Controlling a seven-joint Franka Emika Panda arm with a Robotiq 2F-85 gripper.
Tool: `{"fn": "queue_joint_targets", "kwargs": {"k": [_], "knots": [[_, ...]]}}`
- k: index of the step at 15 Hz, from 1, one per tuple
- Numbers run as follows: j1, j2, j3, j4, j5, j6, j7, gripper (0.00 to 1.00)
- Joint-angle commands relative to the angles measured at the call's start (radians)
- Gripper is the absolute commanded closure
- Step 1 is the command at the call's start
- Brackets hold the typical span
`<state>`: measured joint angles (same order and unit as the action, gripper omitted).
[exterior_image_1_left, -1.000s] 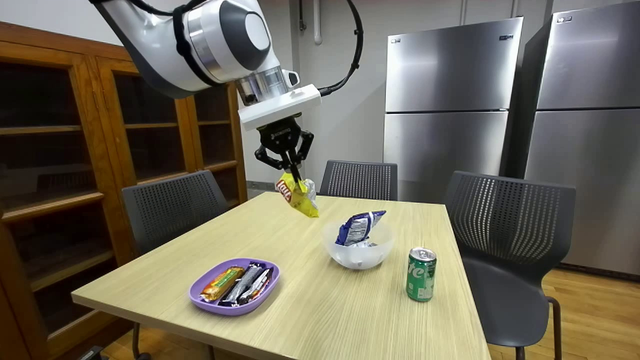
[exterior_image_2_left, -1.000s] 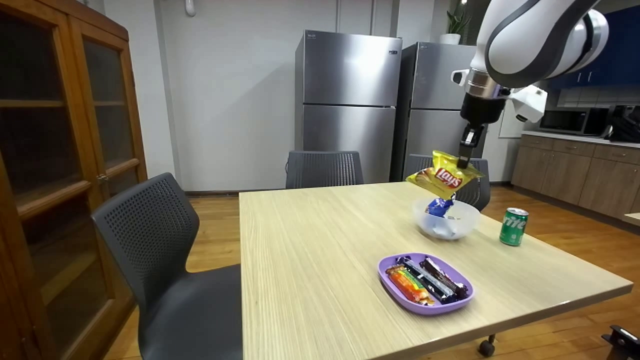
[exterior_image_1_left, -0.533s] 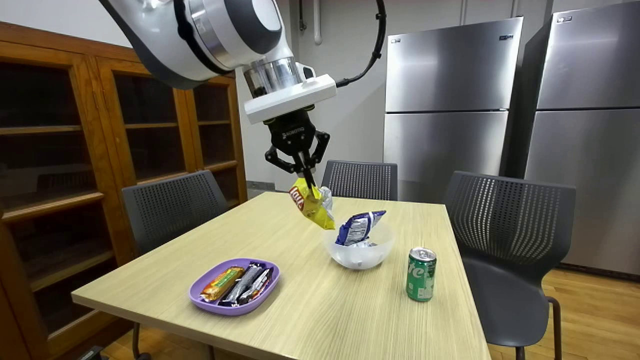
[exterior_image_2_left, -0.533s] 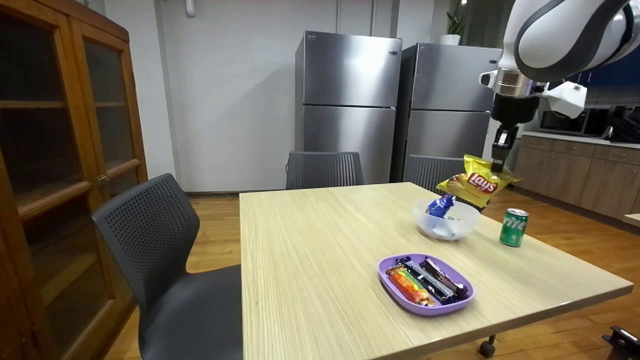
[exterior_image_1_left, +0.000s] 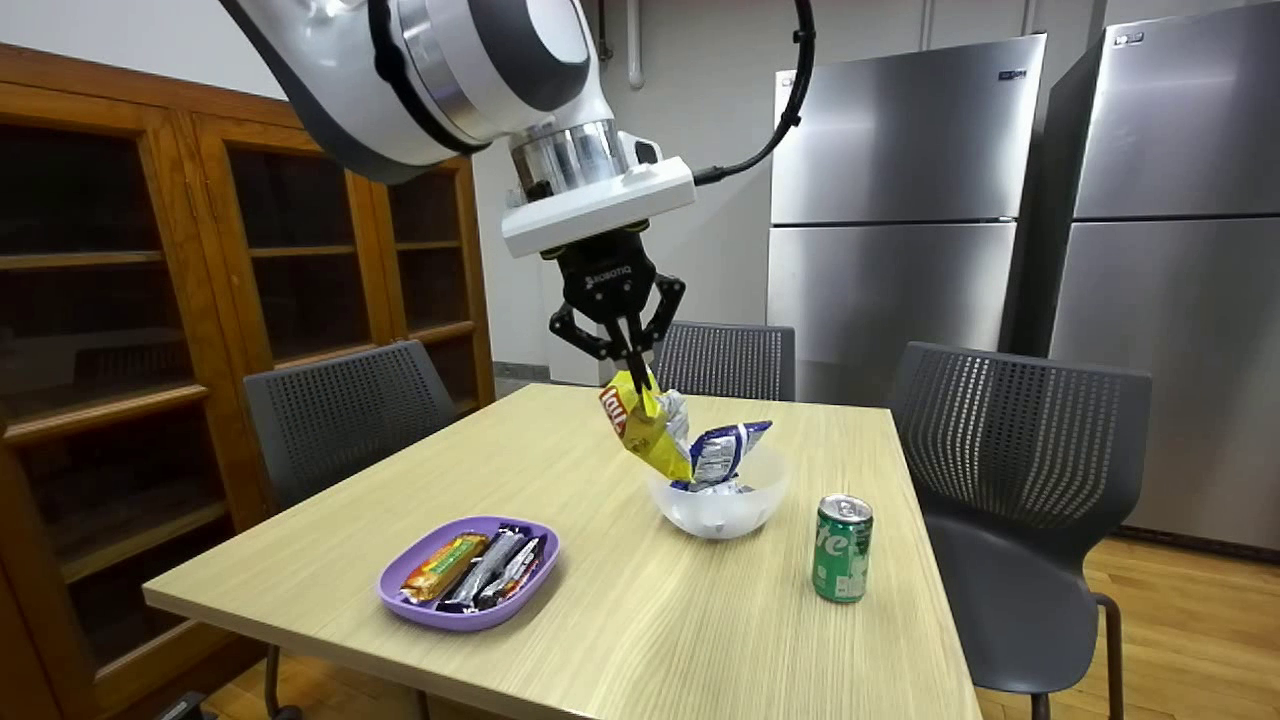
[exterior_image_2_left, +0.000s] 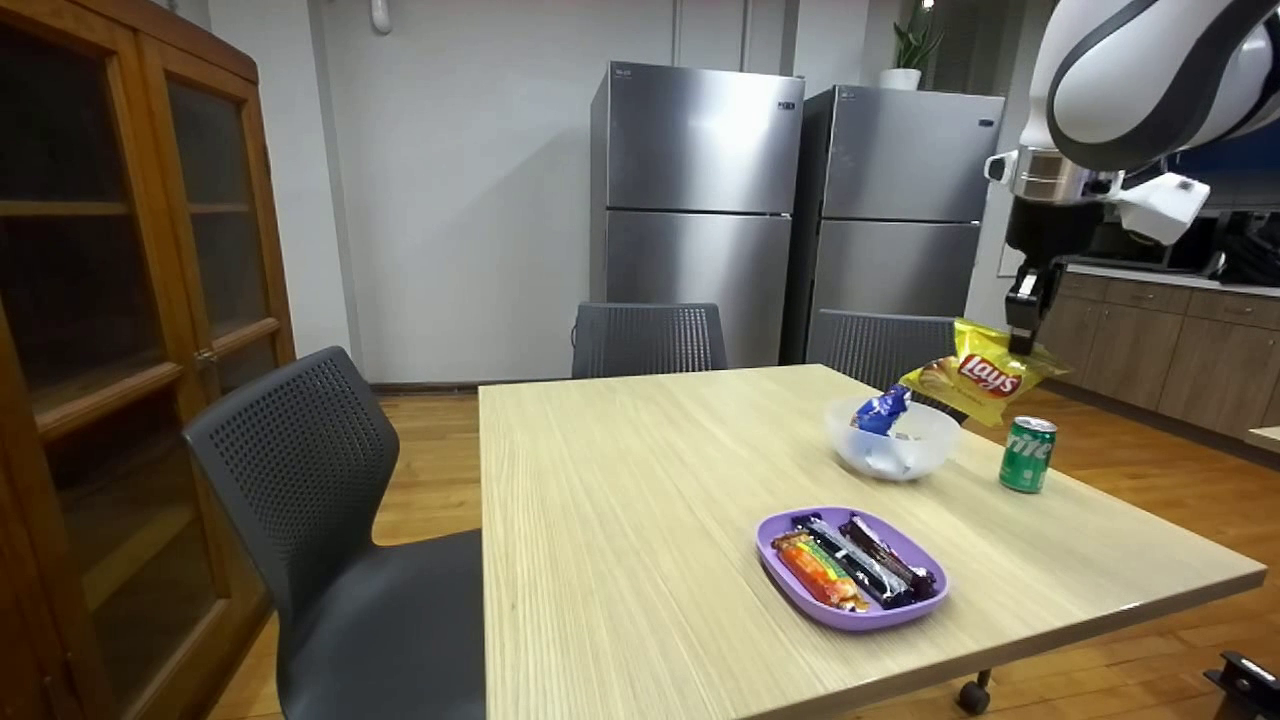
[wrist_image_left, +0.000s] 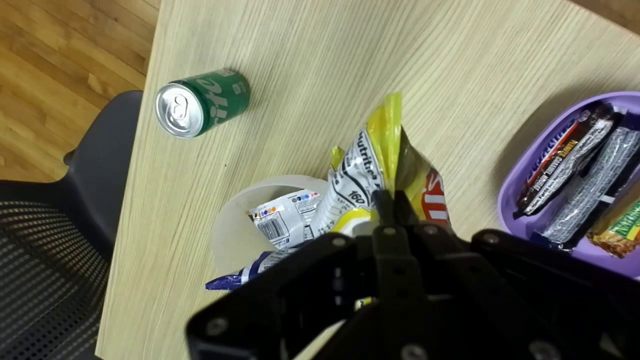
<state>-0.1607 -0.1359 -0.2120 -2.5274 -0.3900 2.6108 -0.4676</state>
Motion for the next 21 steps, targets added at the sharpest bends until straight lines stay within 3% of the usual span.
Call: {"fn": "queue_joint_targets", "kwargs": {"k": [1,15,21], "knots": [[-0.01,0.064,0.0,0.048,0.022,0.005,0.018,1.0],[-0.036,0.361,0.027,0.326,0.197,0.03,-0.061,1.0],[-0.057,0.452,0.051,0.42,0.199,0.038,-0.052,1.0]]}}
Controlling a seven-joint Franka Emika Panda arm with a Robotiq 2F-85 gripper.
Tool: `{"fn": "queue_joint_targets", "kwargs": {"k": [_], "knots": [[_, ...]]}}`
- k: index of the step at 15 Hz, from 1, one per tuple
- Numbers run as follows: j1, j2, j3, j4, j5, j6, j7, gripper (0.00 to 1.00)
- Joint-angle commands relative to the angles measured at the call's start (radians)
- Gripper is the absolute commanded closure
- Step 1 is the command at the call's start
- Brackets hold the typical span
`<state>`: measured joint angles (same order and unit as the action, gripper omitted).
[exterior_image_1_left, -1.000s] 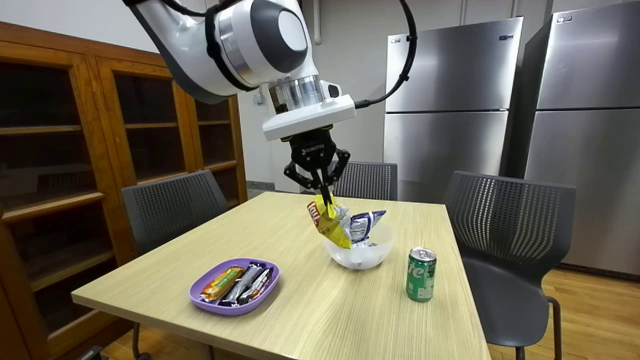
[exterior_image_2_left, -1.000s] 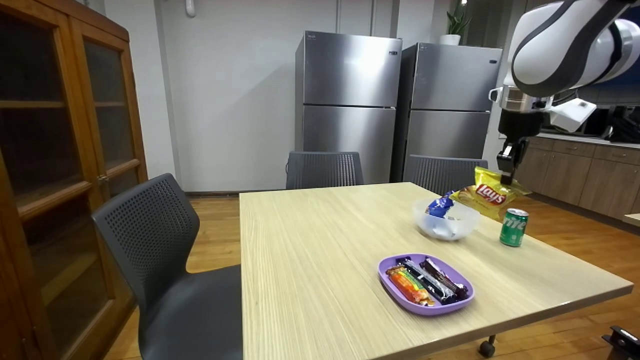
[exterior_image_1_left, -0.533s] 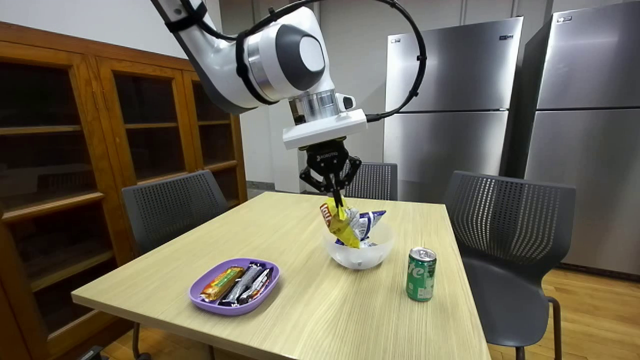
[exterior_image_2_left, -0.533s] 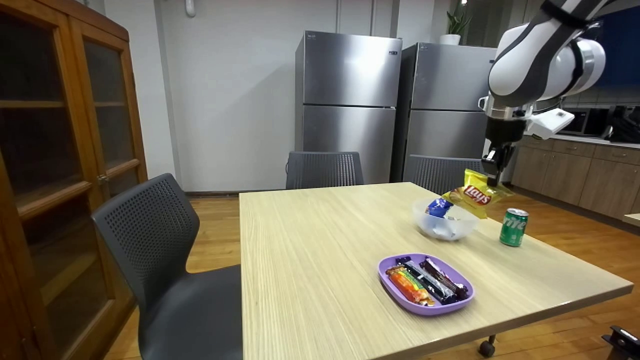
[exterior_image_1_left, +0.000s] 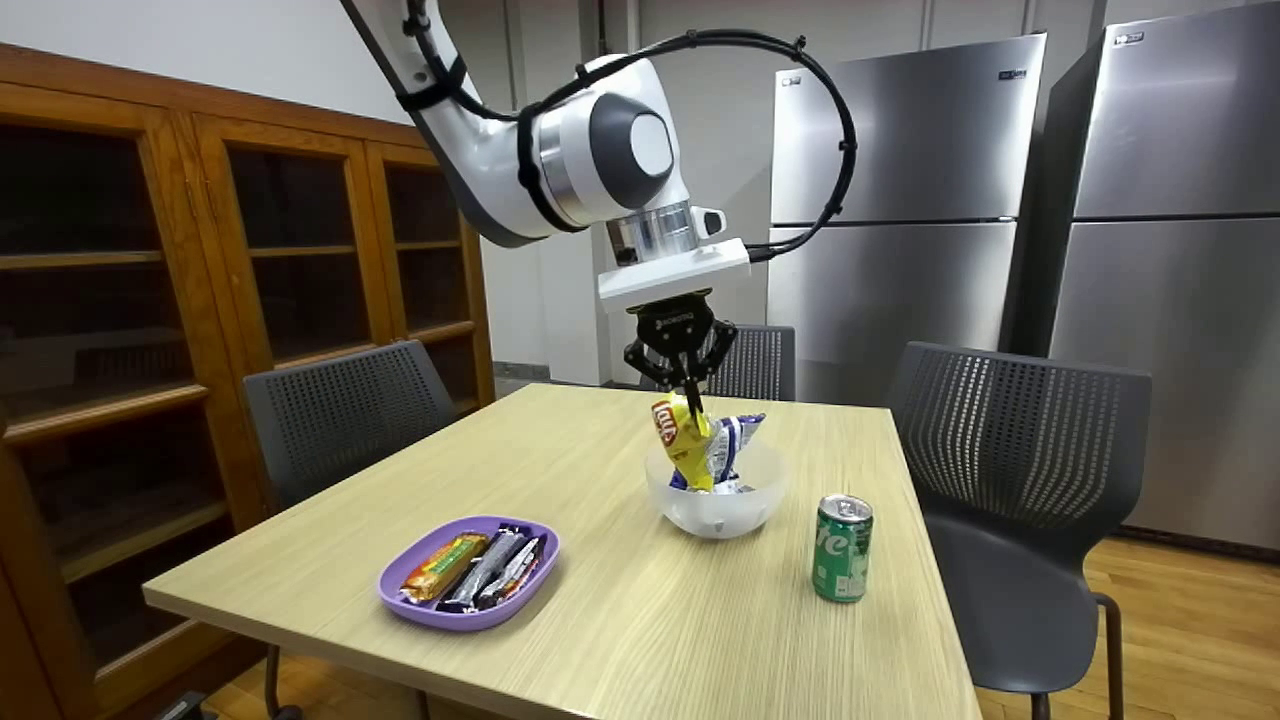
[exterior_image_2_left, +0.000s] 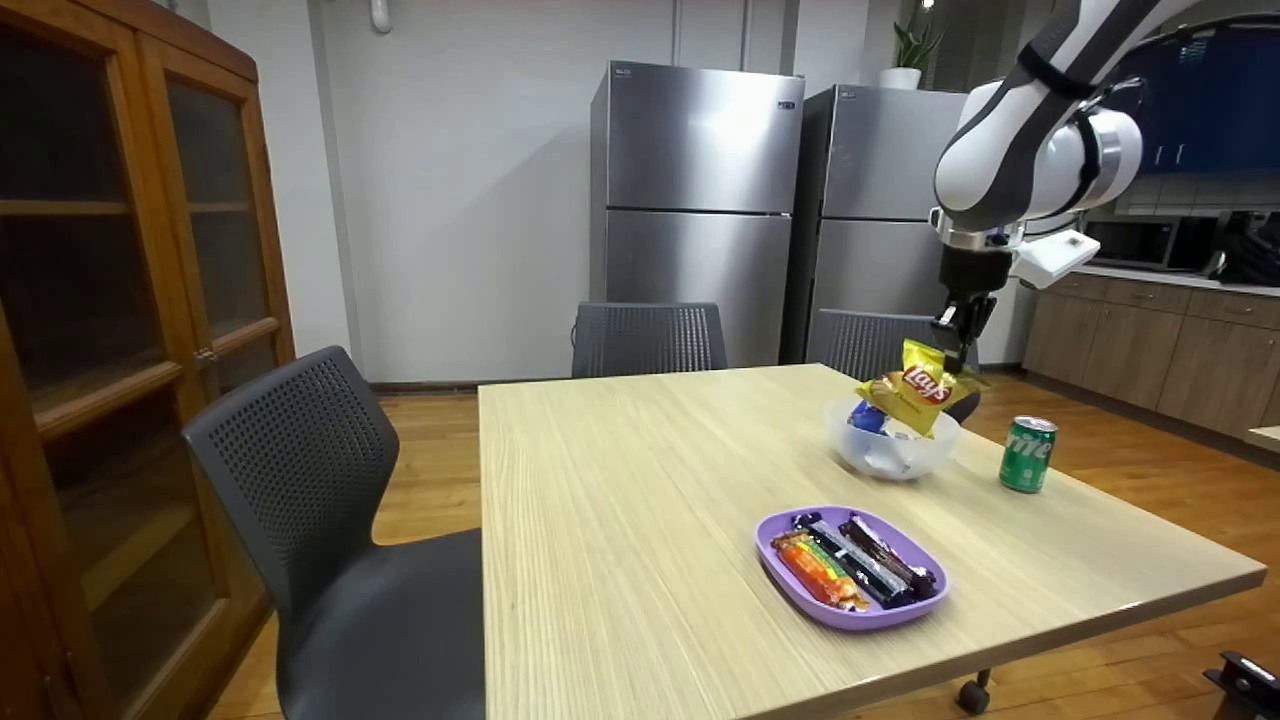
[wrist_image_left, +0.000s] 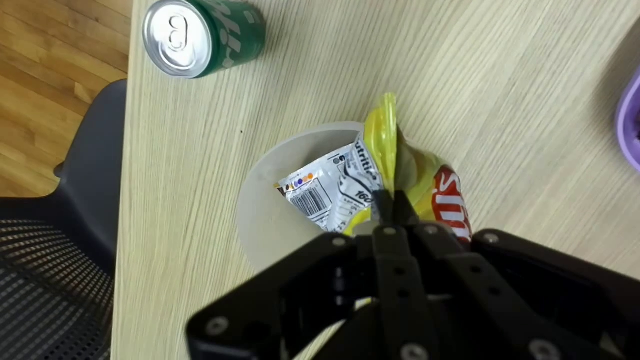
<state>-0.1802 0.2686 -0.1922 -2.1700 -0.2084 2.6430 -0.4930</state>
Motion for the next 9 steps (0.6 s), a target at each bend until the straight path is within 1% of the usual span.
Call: {"fn": "queue_joint_targets", "kwargs": {"k": [1,9], "knots": [[-0.04,0.06,0.035,0.074,0.016,0.006,-0.025,1.0],[-0.047,0.099,0.045,0.113,0.0,0.005,-0.018,1.0]]}}
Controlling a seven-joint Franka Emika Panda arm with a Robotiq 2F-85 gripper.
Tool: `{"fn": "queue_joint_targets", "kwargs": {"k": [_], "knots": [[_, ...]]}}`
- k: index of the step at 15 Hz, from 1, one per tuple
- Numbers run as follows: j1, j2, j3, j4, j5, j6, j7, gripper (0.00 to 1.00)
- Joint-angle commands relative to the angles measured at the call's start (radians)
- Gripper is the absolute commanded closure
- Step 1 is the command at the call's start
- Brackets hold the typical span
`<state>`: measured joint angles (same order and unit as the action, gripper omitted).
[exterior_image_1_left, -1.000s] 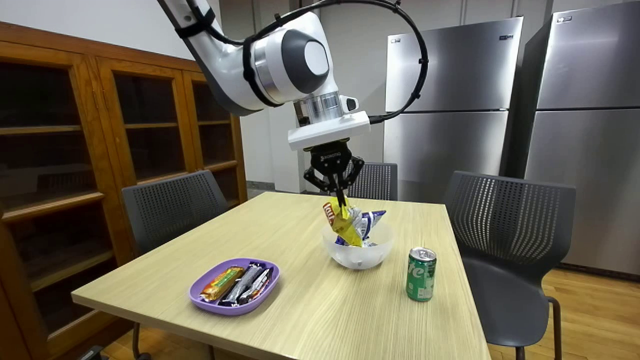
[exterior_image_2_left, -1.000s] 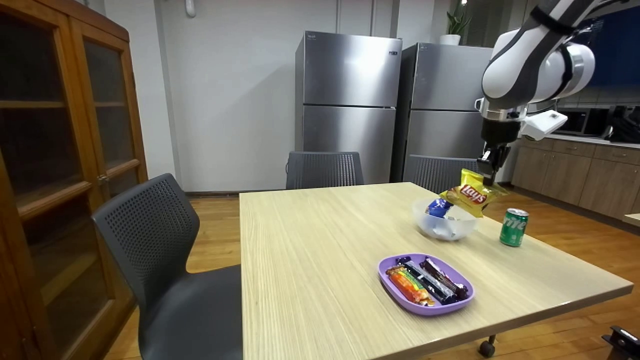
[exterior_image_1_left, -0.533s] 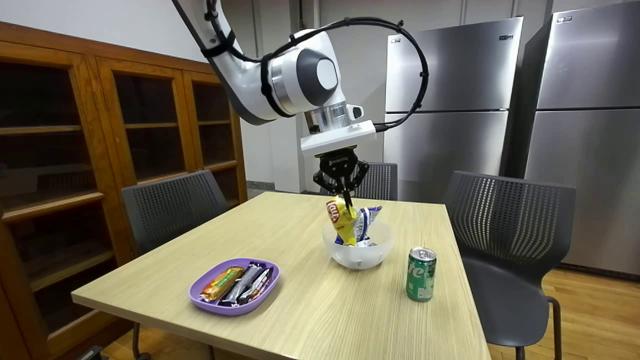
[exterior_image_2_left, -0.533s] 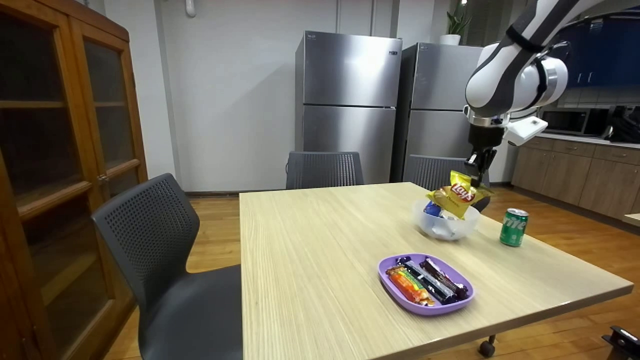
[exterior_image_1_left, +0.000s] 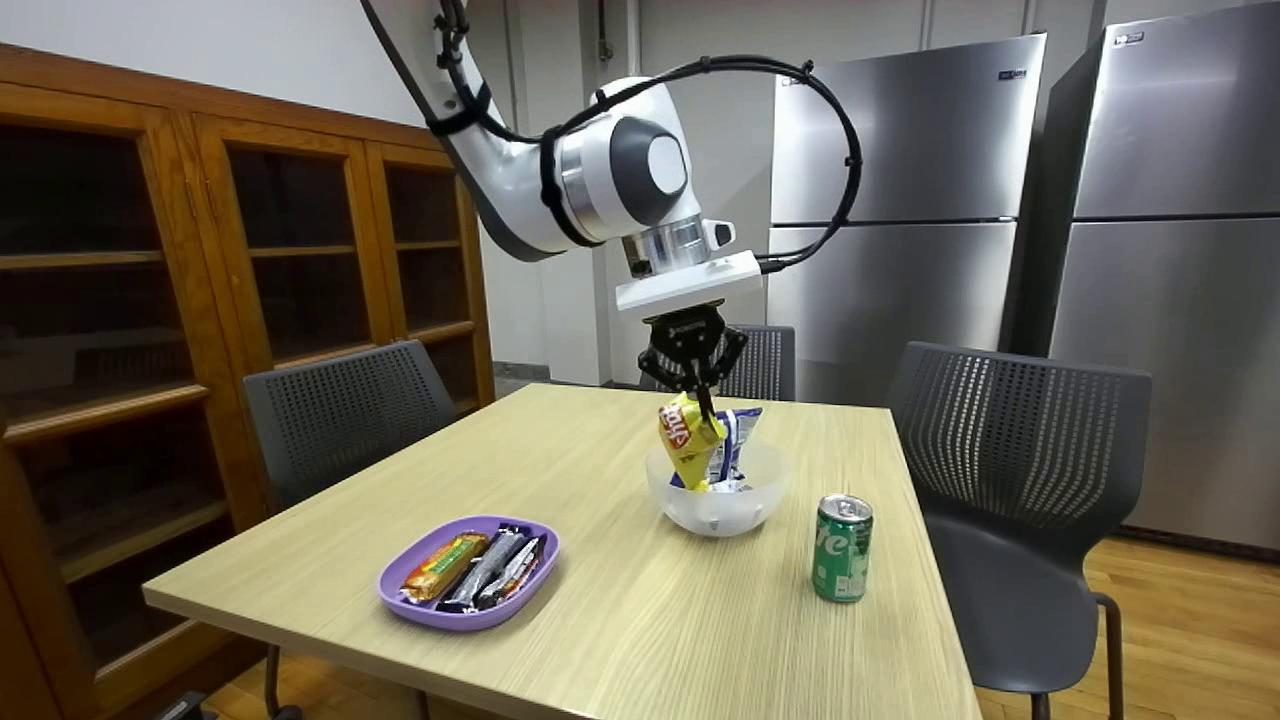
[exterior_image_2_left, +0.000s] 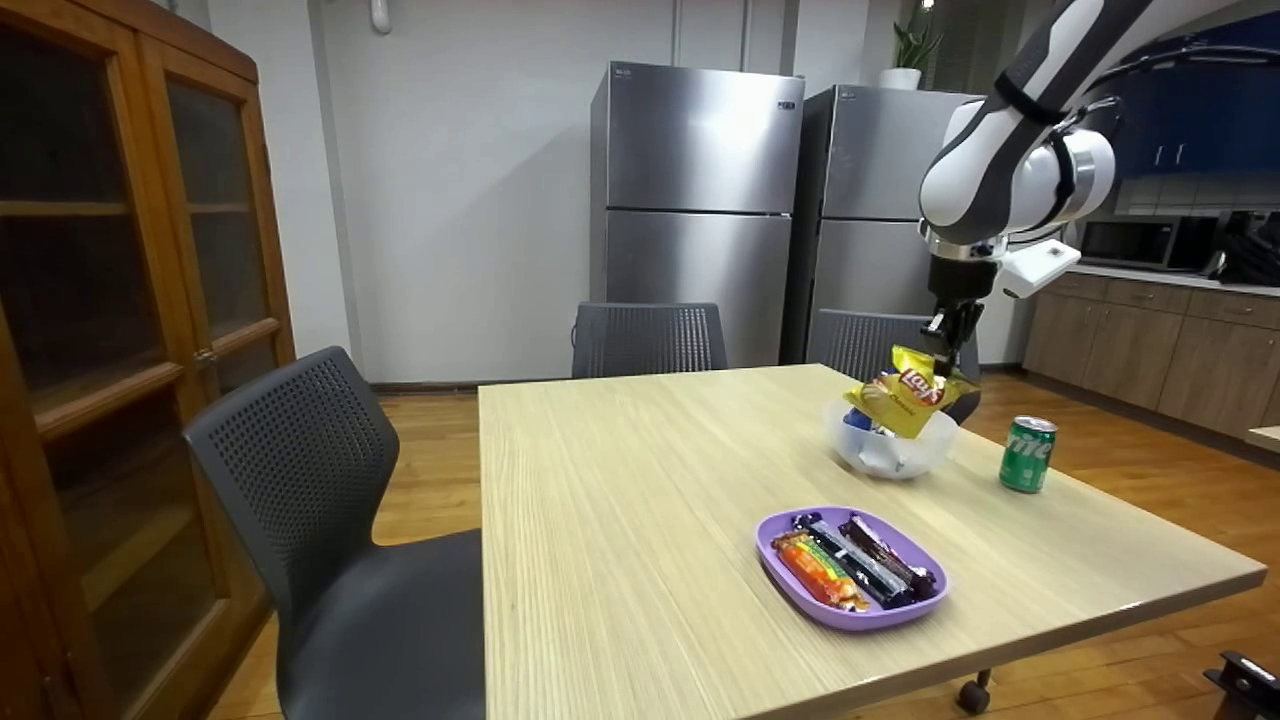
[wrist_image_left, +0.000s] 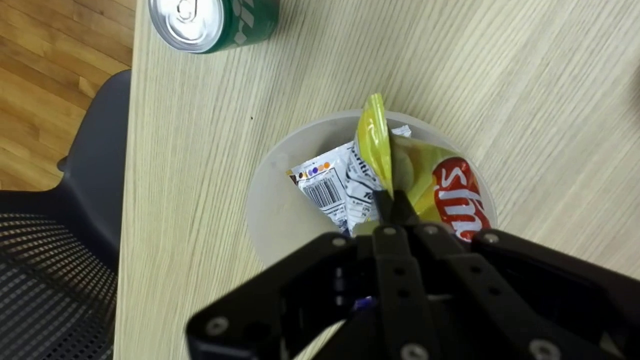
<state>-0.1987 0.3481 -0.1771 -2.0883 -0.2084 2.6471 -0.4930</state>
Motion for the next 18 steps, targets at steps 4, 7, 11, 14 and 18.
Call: {"fn": "queue_joint_targets", "kwargs": {"k": [4,7,11,14,18], "knots": [[-0.034,0.032,0.039,0.037,0.003,0.0,-0.025,1.0],[-0.037,0.038,0.042,0.036,0.003,-0.001,-0.025,0.73],[-0.042,0.033,0.042,0.028,-0.002,0.004,-0.024,0.45],[-0.042,0.028,0.041,0.023,-0.007,0.006,-0.022,0.21],[-0.036,0.005,0.042,-0.005,-0.018,0.02,-0.026,0.0]]}}
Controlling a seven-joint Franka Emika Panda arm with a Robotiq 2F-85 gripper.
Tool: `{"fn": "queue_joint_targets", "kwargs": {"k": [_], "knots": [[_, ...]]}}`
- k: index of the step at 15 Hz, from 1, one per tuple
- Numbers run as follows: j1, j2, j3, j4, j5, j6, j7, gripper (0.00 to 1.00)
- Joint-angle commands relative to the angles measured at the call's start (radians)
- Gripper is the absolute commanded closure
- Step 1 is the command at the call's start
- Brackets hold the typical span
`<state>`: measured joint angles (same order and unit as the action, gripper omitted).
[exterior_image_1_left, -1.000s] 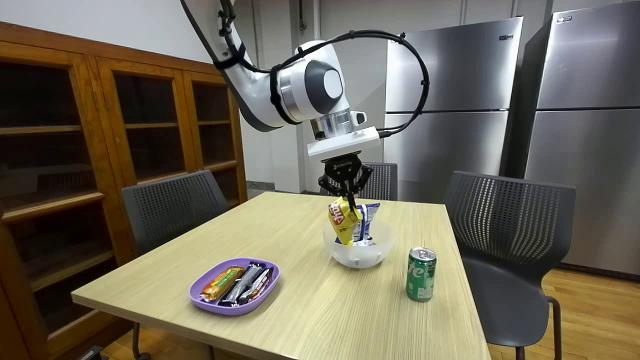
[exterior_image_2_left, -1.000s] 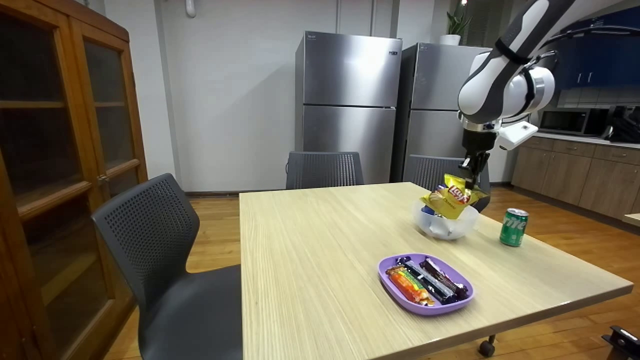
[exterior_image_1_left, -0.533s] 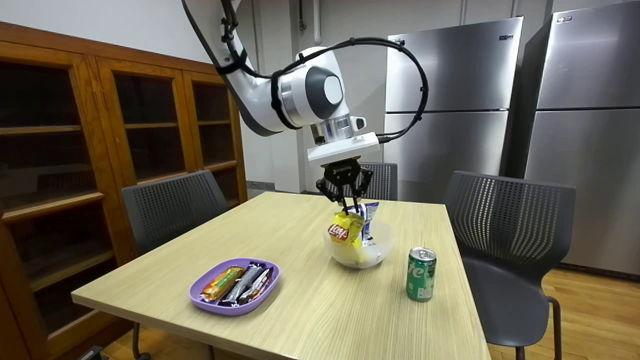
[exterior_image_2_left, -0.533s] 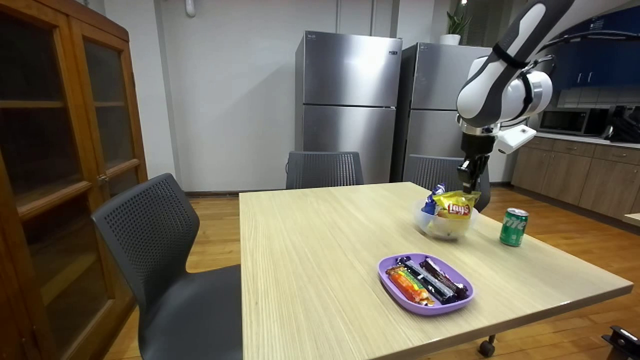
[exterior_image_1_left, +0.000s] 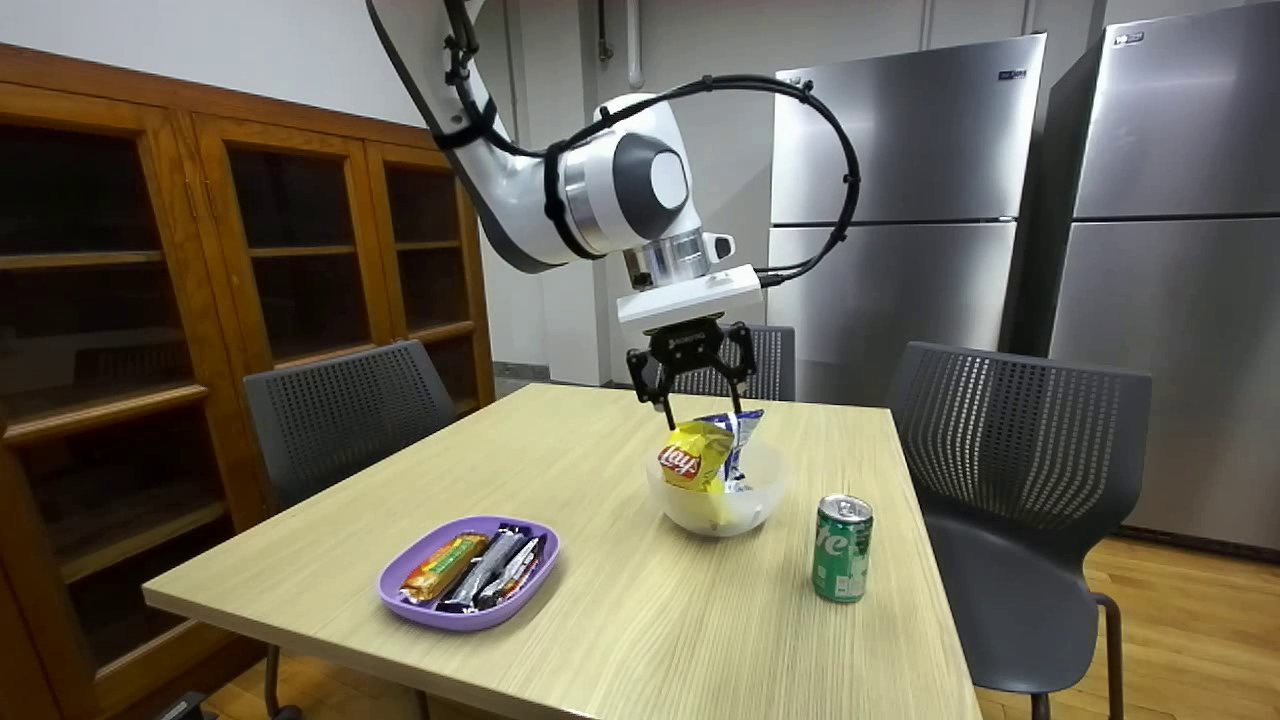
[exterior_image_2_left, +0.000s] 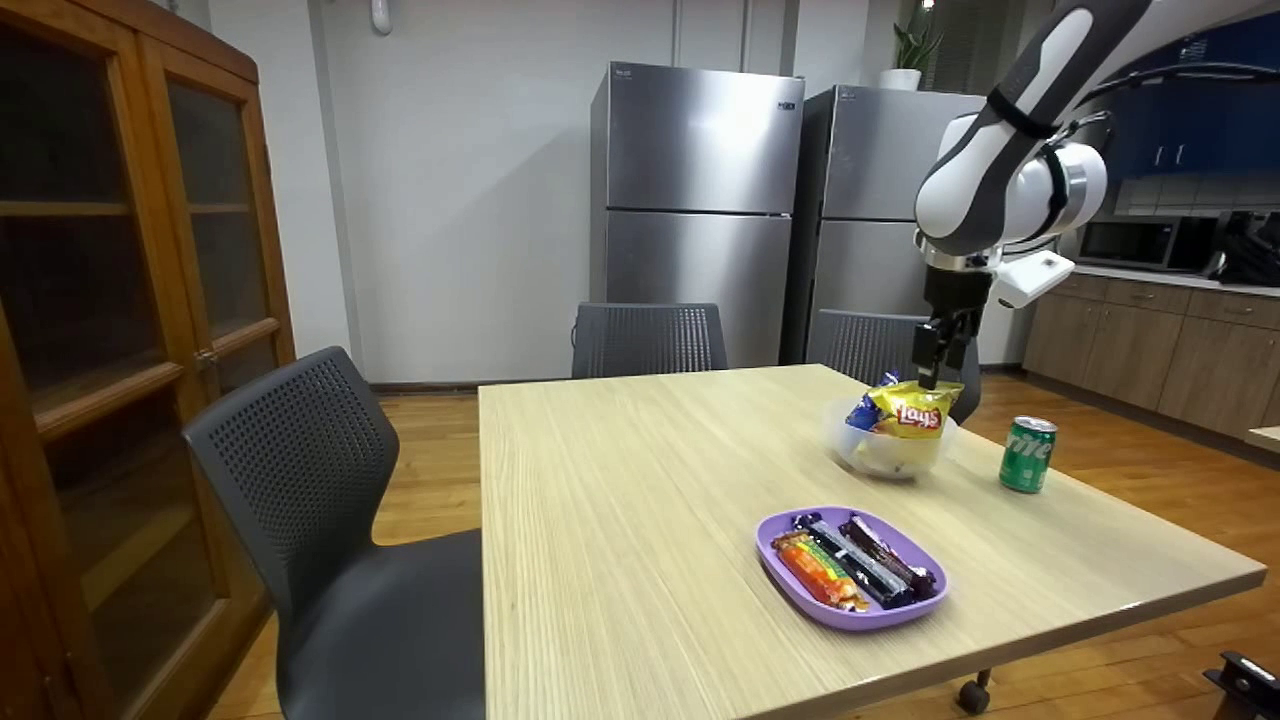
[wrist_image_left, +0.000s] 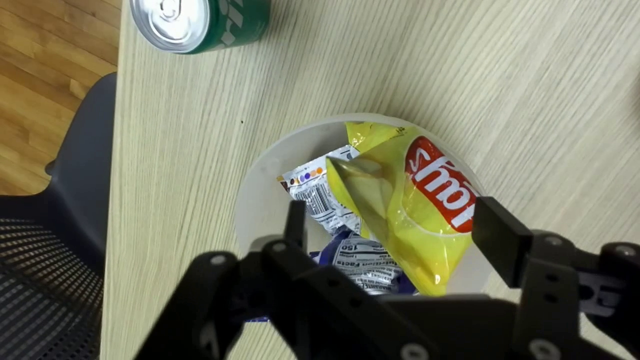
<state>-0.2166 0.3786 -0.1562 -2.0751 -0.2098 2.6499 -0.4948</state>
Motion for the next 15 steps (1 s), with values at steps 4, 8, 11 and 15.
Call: {"fn": "queue_joint_targets", "kwargs": {"k": [4,8,11,15], "knots": [[-0.024,-0.074,0.044,-0.086,0.006,0.037,-0.035,0.0],[-0.048,-0.136,0.093,-0.194,0.068,0.094,-0.094,0.0],[-0.055,-0.202,0.106,-0.299,0.117,0.119,-0.12,0.0],[-0.037,-0.293,0.089,-0.438,0.149,0.152,-0.108,0.0]]}}
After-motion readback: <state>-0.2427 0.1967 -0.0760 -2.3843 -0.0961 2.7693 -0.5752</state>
